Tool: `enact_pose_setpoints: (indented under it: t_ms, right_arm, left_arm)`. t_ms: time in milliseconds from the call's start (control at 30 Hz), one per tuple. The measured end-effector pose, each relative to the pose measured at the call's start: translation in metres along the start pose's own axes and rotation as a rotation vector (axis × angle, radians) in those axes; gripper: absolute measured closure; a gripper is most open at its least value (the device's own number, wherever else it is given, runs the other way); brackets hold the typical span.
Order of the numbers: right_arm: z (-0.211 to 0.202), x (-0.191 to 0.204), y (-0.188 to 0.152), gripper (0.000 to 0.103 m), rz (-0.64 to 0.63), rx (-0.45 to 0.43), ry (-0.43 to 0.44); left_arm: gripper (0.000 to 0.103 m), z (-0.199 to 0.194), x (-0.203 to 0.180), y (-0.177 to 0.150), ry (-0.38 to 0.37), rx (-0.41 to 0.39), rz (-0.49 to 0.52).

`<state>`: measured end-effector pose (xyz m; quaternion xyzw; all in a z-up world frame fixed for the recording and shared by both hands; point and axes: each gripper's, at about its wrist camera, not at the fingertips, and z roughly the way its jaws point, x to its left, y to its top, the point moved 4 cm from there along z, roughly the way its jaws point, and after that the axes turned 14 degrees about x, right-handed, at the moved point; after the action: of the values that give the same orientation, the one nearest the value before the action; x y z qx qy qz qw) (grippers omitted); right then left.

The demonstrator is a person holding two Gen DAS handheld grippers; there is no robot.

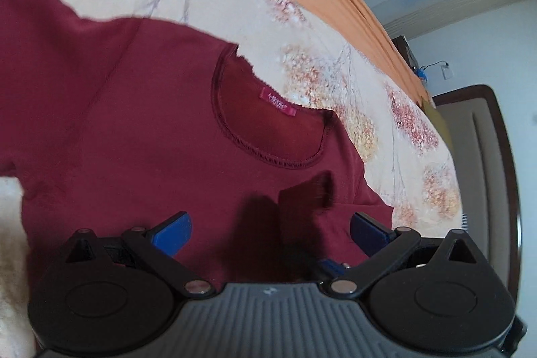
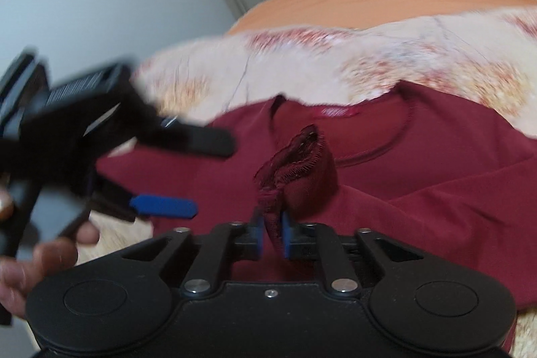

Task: Fold small clothes

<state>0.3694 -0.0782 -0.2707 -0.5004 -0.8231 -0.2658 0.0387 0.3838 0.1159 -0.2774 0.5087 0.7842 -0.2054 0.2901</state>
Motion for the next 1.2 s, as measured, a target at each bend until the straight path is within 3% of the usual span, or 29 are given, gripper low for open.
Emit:
enact_pose_setpoints:
  t_ms: [33, 200, 400, 567, 733, 800, 867, 967, 1100, 1200]
  right_arm:
    - [0.008, 0.003, -0.002, 0.068, -0.034, 0.025, -0.017]
    - [0.02, 0.001, -0.015, 0.072, -0.073, 0.091, -0.008]
    - [-0.033, -0.026, -0.054, 0.071, -0.017, 0.064, 0.013]
    - [-0.077, -0.061, -0.093, 0.071, 0.056, 0.065, 0.005]
    - [-0.108, -0.101, -0.102, 0.071, 0.182, 0.002, 0.017]
    - [-0.114, -0.127, -0.096, 0.071, 0.229, -0.031, -0.003]
    - [-0.117, -0.154, -0.084, 0.071, 0.27, -0.064, -0.033]
    - [-0.116, -0.199, -0.063, 0.071, 0.312, -0.1, -0.064]
    - [-0.118, -0.248, -0.039, 0.071, 0.391, -0.143, -0.038]
    - [-0.108, -0.272, -0.024, 0.071, 0.474, -0.166, 0.034]
  left_arm:
    - [0.0, 0.004, 0.006, 0.002, -0.005, 0.006, -0.012]
    - [0.001, 0.026, 0.023, 0.002, 0.016, 0.059, -0.029]
    - [0.003, 0.051, 0.011, -0.001, 0.083, 0.094, 0.119]
    - [0.016, 0.078, 0.012, -0.002, 0.151, 0.088, 0.202]
    - [0.017, 0.09, 0.014, -0.009, 0.135, 0.044, 0.195]
    - [0.037, 0.088, 0.013, -0.01, 0.106, 0.032, 0.186]
    - [0.095, 0.09, 0.01, -0.011, 0.11, 0.052, 0.192]
    - [0.095, 0.08, 0.001, -0.01, 0.129, 0.011, 0.229]
    - [0.096, 0.024, -0.002, 0.002, 0.098, -0.173, 0.191]
    - [0.096, -0.013, 0.025, 0.019, 0.192, -0.26, 0.1]
